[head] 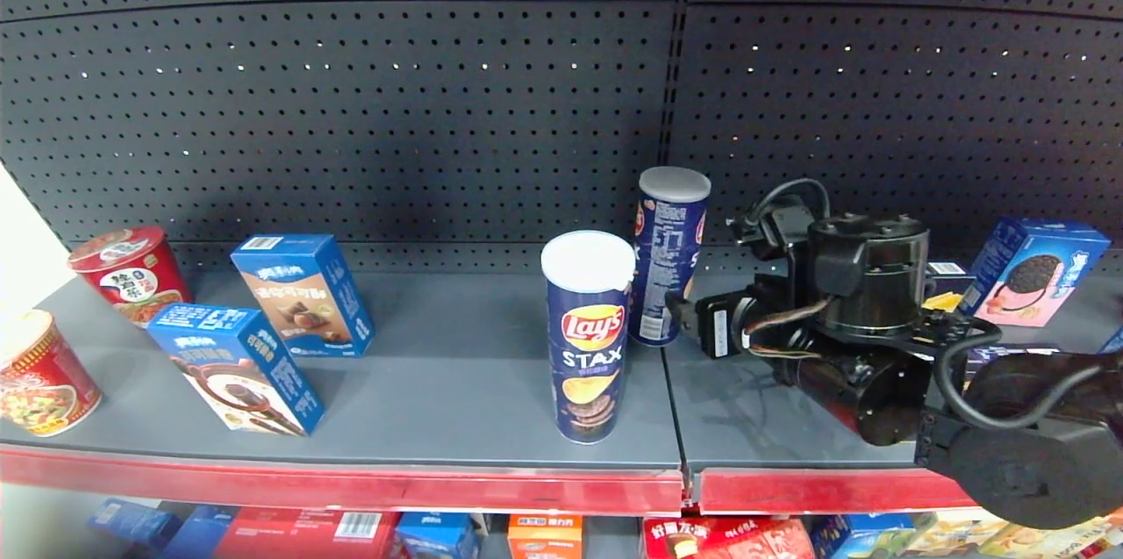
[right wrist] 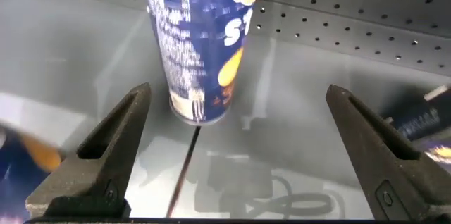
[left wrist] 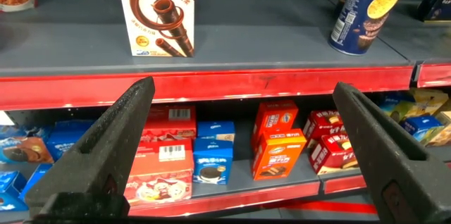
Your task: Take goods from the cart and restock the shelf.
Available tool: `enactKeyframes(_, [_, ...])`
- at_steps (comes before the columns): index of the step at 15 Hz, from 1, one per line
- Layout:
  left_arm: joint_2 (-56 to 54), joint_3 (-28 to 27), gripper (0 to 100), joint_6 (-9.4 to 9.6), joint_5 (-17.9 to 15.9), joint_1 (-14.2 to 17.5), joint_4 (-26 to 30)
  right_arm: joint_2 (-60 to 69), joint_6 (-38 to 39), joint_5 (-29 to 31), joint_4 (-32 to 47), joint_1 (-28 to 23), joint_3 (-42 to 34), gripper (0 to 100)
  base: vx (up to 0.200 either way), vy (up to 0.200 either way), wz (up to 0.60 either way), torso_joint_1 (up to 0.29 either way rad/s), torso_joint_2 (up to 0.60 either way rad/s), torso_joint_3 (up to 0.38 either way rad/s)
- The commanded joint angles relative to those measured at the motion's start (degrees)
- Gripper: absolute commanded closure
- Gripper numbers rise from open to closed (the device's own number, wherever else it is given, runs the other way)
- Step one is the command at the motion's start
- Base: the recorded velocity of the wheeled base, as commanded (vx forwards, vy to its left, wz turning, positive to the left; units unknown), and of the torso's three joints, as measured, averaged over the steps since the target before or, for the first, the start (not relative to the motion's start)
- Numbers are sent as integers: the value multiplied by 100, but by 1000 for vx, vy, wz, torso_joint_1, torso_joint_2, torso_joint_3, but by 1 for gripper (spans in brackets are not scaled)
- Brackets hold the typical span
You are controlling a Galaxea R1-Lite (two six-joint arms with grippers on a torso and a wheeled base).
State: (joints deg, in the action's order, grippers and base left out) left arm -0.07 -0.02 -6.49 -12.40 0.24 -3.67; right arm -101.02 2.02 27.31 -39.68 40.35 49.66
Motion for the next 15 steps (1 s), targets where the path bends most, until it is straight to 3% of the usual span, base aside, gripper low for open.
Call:
enactKeyframes(1, [7, 2, 0, -2, 1, 2, -2, 329, -9, 3, 13, 8, -317, 0, 0, 0, 0, 0, 0, 0])
enactKeyframes(5, [7, -6, 0, -11, 1, 2, -2, 680, -141, 3, 13, -150, -792, 0, 0, 0, 0, 0, 0, 0])
enactKeyframes(15, [7, -6, 0, -28, 9, 2, -2, 100, -255, 29, -5, -695, -229, 0, 0, 0, 0, 0, 0, 0])
